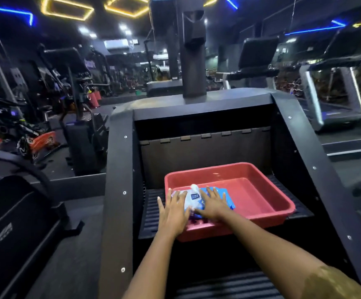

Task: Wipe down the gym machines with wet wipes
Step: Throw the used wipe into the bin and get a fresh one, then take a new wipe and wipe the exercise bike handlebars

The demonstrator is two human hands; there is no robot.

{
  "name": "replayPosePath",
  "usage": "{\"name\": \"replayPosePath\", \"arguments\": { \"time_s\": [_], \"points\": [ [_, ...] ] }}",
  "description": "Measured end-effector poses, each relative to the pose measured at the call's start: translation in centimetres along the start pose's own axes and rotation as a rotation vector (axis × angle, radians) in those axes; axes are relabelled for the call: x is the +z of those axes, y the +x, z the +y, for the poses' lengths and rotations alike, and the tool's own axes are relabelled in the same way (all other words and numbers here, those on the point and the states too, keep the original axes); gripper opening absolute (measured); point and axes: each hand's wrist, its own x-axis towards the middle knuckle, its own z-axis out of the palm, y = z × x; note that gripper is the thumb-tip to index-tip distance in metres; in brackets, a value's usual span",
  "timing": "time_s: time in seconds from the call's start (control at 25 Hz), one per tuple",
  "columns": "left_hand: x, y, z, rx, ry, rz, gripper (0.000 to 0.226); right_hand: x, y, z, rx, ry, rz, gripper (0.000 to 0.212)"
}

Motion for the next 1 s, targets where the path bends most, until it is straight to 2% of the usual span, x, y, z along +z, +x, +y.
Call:
{"name": "replayPosePath", "arguments": {
  "time_s": [0.16, 0.32, 0.44, 0.52, 0.64, 0.76, 0.88, 1.0],
  "points": [
    [1.7, 2.9, 0.1, 0.087, 0.137, -0.082, 0.055, 0.4, 0.9, -0.1, -0.055, -0.116, -0.044, 0.073],
    [2.9, 4.6, 0.2, 0.145, 0.278, -0.210, 0.057, 0.2, 1.3, 0.7, -0.081, 0.019, -0.082, 0.069],
    [3.5, 4.8, -0.1, 0.159, 0.319, -0.216, 0.060, -2.0, 1.9, 2.4, -0.143, 0.297, 0.036, 0.055],
    [3.8, 4.7, -0.1, 0.145, 0.315, -0.210, 0.062, -3.2, 3.1, 3.6, -0.178, 0.342, 0.182, 0.038],
    [3.9, 4.6, 0.1, 0.139, 0.303, -0.190, 0.064, -3.8, 5.3, 3.6, -0.310, 0.144, 0.246, 0.023],
    [3.6, 4.4, 0.2, 0.137, 0.317, -0.192, 0.067, -4.6, 6.3, 2.9, -0.526, -0.156, 0.141, 0.015],
    [3.7, 4.4, 0.3, 0.136, 0.335, -0.199, 0.070, -6.0, 7.1, 3.2, -0.691, -0.403, 0.029, 0.017],
    [3.8, 4.4, 0.2, 0.135, 0.338, -0.202, 0.072, -6.3, 7.7, 2.9, -0.865, -0.545, 0.005, 0.013]
  ]
}}
